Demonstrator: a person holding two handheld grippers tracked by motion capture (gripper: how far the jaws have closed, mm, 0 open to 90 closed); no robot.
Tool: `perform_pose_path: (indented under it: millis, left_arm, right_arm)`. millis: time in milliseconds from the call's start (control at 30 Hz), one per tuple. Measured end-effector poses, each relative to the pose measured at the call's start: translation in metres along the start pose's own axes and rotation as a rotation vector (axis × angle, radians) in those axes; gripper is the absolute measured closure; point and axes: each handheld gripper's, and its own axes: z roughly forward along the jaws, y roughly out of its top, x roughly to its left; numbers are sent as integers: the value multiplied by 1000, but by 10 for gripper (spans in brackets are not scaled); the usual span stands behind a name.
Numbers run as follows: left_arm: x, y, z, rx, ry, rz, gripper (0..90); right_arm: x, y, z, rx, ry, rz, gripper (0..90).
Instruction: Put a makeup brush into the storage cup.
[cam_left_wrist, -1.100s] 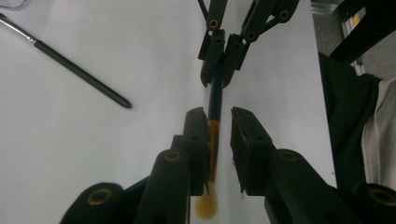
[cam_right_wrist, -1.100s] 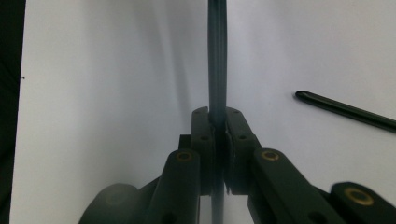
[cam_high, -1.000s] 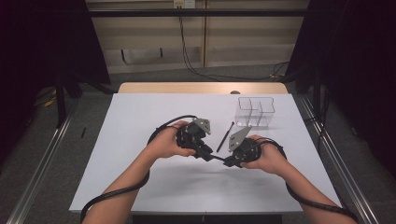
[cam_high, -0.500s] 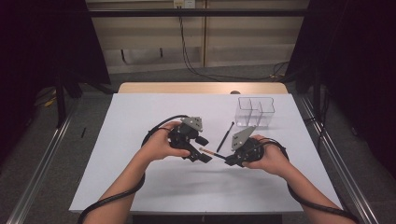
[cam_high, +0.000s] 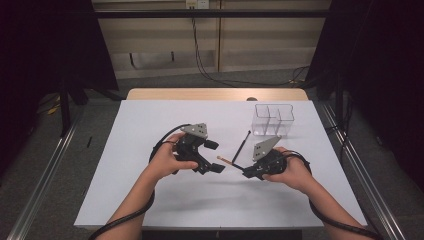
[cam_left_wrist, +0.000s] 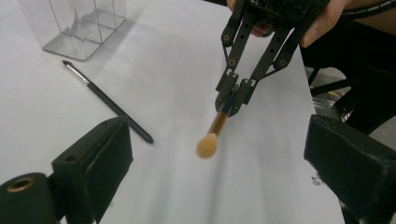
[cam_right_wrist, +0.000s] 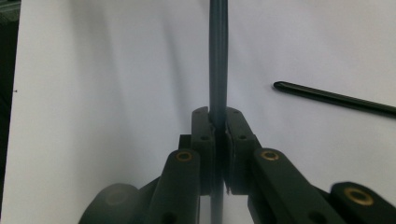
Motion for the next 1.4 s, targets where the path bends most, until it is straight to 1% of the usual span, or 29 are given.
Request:
perform_pose_path:
  millis: [33, 67, 167, 233, 367, 467, 567, 700, 867, 933, 1067, 1167, 1267, 1333, 1400]
  left_arm:
    - [0, -1, -1, -3, 0, 3, 68]
    - [0, -2, -1, -18, -3, -4, 68]
    - [-1, -4, -1, -33, 5, -3, 61]
    - [0, -5, -2, -44, 7, 0, 55]
    - [0, -7, -4, -70, 10, -5, 48]
    - [1, -8, -4, -89, 15, -11, 46]
    - [0, -9, -4, -105, 10, -16, 42]
    - [-1, -10, -3, -96, 12, -6, 37]
    - [0, -11, -1, -113, 16, -16, 35]
    - [0, -12, -1, -124, 15, -23, 33]
    - [0, -11, -1, -136, 16, -22, 33]
    - [0, -11, -1, -143, 6, -19, 19]
    - [0, -12, 0, -149, 0, -28, 15]
    - [1, -12, 1, -152, 5, -25, 13]
    - [1, -12, 2, -162, 7, -33, 10]
  right_arm:
    - [0, 0, -1, -6, 1, 6, 847]
    - [0, -1, -1, -13, 0, 8, 847]
    - [0, 0, -2, -26, -4, 14, 847]
    - [-1, 0, -2, -31, -1, 19, 847]
    - [0, -1, -1, -59, 7, 37, 847]
    - [1, -2, 1, -70, 11, 50, 846]
    - [1, -3, 1, -88, 14, 60, 847]
    - [1, -3, 1, -110, 15, 75, 846]
    - [1, -2, -1, -142, 11, 84, 847]
    - [1, -2, -1, -155, 11, 95, 846]
    - [2, -1, -1, -184, 15, 111, 846]
    - [2, 0, -1, -196, 13, 112, 847]
    - [2, 1, -2, -216, 14, 117, 847]
    - [3, 2, -3, -223, 10, 118, 846]
    - [3, 2, -3, -243, 7, 129, 846]
